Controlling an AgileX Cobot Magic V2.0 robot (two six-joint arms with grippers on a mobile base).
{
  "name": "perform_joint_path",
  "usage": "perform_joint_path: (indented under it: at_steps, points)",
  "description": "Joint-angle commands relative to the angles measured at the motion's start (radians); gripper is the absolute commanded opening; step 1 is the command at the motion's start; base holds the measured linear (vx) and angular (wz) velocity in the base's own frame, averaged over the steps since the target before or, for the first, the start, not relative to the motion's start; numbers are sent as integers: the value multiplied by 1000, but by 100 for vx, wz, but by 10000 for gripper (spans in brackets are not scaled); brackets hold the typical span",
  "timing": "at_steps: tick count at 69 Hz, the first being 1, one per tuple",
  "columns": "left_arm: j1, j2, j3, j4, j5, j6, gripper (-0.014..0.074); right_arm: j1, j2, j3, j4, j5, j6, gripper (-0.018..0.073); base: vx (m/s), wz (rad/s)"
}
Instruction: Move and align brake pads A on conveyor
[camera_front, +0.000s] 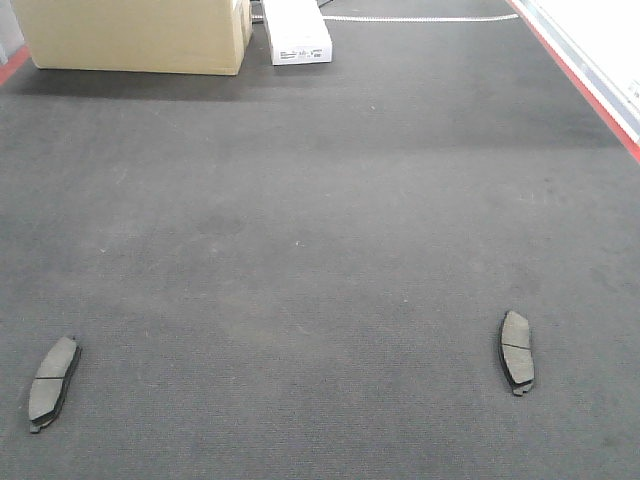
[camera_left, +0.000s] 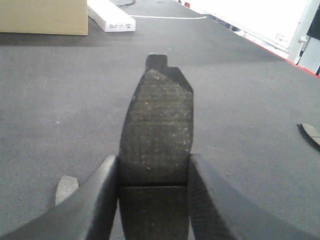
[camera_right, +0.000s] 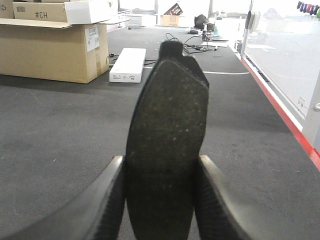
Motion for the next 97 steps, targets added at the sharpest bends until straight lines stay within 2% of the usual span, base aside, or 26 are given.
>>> perform_joint_path:
  at_steps: [1, 71, 79, 87, 97]
  points:
    - [1, 13, -24, 0, -96, -1, -6, -7, 12, -28, -4, -100, -9, -6, 0, 0]
    - [1, 13, -24, -12, -109, -2, -6, -7, 12, -28, -4, -100, -9, -6, 0, 0]
    - [1, 13, -24, -52, -110, -8, -6, -7, 12, -28, -4, -100, -9, -6, 0, 0]
    - [1, 35, -27, -103, -151, -56, -4, -7, 12, -28, -4, -100, -9, -6, 0, 0]
    - [1, 196, -72, -134, -179, -56, 1, -7, 12, -28, -4, -100, -9, -6, 0, 0]
